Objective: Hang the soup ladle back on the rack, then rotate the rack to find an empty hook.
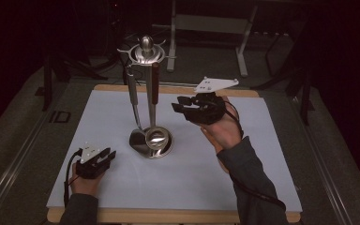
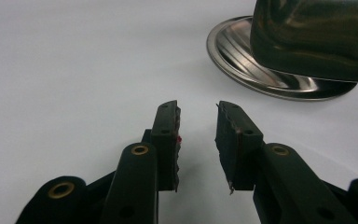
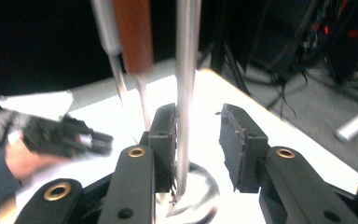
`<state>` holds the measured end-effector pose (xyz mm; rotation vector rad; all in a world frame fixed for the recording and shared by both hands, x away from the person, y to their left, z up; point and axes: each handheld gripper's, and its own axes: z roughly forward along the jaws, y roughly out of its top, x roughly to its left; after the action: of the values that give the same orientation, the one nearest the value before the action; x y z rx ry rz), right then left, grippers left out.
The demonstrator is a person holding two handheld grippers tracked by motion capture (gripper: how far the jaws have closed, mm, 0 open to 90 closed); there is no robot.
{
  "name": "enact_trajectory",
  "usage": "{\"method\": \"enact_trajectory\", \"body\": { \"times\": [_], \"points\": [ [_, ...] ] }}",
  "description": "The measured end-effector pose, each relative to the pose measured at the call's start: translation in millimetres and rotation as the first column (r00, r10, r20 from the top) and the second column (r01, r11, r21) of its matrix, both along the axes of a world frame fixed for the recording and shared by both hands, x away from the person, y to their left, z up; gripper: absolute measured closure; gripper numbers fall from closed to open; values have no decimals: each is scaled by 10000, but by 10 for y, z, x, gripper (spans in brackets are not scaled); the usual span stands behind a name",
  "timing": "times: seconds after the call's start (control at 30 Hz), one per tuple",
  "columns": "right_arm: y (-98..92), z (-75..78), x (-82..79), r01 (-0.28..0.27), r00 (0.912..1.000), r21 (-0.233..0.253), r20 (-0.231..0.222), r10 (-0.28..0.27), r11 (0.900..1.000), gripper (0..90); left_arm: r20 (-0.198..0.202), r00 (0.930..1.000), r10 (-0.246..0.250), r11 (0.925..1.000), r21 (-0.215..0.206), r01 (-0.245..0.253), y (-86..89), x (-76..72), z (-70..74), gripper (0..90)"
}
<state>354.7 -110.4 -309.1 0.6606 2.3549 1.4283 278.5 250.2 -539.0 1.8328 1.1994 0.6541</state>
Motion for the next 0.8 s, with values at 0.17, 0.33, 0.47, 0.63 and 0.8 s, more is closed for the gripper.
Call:
{"method": "enact_trajectory", "body": {
  "times": [0.17,0.33,0.47,0.63,0.8],
  "points": [
    [-16,-81,10,64,10000,-998,13,-63,9950,659,-12,10000,4,10000,2,-4,1,1,0,695],
    [-42,-190,18,103,9999,-1819,27,-100,9833,652,4,10000,6,10000,25,-6,-2,-1,0,696],
    [-70,-257,32,178,9998,-2218,-40,-192,9749,647,23,10000,17,10000,8,-17,1,-2,1,696],
    [-110,-323,33,196,9996,-2655,-135,-240,9639,641,74,10000,37,10000,-21,-37,2,-9,6,712],
    [-185,-454,17,326,9989,-3543,-205,-426,9345,613,536,9985,134,9988,-473,-108,-9,-56,84,774]
  ]
}}
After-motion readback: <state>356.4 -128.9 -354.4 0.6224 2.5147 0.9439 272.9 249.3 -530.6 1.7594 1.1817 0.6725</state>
